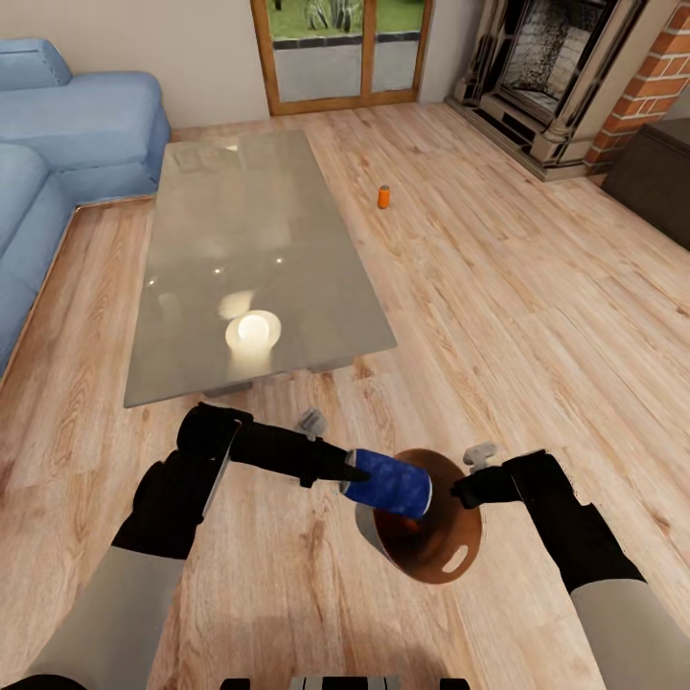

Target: Put the three can of soda from the living room inside the tash can in the kitchen.

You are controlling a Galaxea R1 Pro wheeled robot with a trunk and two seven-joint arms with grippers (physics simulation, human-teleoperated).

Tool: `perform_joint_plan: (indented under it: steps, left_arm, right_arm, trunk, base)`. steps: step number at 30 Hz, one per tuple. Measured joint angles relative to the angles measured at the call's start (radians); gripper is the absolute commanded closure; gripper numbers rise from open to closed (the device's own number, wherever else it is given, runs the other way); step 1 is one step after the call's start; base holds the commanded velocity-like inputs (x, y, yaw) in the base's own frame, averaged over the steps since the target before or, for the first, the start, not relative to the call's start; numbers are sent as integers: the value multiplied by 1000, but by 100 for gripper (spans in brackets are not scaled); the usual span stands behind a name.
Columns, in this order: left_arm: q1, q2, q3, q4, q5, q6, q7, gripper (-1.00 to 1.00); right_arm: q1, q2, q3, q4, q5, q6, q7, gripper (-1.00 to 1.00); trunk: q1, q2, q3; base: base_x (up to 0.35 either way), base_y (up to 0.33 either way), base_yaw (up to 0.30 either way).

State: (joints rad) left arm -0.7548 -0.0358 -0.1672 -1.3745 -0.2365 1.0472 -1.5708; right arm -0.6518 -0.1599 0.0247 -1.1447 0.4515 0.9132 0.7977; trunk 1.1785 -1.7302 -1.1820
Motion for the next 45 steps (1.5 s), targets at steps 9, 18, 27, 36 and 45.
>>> perform_joint_plan:
  steps: [9, 18, 27, 36, 45]
  left_arm:
    - [0, -22, -30, -31, -7, 0, 35, 100]
    - [1, -30, -82, -23, -13, -2, 300, 100]
    - [2, -35, -191, -21, -11, 0, 405, 100]
    - [3, -46, -289, -17, -13, 0, 529, 100]
    - [3, -65, -339, -6, -13, 0, 690, 100]
  right_arm:
    - [-15, 43, 51, 0, 15, 37, -34, 100]
    - [-38, 76, 62, -2, 27, 39, -36, 100]
    - [-63, 82, 63, -9, 26, 114, -35, 100]
    - [-70, 94, 80, -11, 24, 125, -34, 100]
    - [-78, 126, 128, -11, 86, 125, -36, 100]
  trunk:
    - [0, 0, 0]
    - [0, 0, 0]
    - [0, 0, 0]
    - [0, 0, 0]
    - [0, 0, 0]
  base:
    - [0, 0, 0]
    - [0, 0, 0]
    - [0, 0, 0]
    - [0, 0, 0]
    - [0, 0, 0]
